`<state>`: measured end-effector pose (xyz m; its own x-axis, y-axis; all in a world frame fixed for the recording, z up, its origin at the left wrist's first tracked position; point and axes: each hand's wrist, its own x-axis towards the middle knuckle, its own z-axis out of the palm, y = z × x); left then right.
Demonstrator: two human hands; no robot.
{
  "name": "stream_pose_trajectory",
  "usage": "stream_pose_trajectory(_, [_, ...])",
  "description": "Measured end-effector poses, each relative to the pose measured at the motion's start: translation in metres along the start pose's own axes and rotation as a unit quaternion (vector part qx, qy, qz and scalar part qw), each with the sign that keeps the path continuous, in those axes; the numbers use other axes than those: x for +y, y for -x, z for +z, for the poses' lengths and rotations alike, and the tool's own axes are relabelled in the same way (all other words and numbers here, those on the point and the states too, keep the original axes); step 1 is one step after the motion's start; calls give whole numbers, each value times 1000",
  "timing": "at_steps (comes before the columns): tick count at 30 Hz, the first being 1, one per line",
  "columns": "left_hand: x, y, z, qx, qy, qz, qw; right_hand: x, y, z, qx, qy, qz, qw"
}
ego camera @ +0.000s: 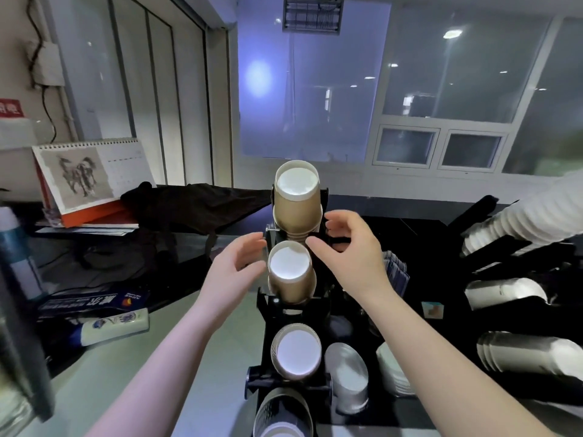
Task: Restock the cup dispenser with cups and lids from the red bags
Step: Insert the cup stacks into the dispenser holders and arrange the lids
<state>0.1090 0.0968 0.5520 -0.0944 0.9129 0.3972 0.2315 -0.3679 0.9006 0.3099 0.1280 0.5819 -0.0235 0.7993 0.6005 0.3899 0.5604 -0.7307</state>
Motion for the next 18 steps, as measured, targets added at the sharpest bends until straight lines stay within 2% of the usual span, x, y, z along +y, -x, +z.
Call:
stream_pose_trajectory(2, [5,-13,0,36,-12,22,999,-3,-20,0,1,30,1,1000])
stream_pose_trajectory(4, [10,-29,2,32,-58,54,996,-6,-40,5,-40,57,10,997])
stream_pose_trajectory(8, [15,-63,8,-87,-128,46,987,-7,-66,24,-94,59,19,994])
stream_pose_trajectory(10, [12,-71,12,-108,-139,53,983,-3,-72,29,-101,51,35,993])
stream_pose_trajectory(14, [2,-77,18,-43,-179,49,982,5,-71,34,-84,35,42,995])
stream_pose_trajectory(18, [0,-75,23,-16,-196,25,980,2,-72,30,-59,31,31,997])
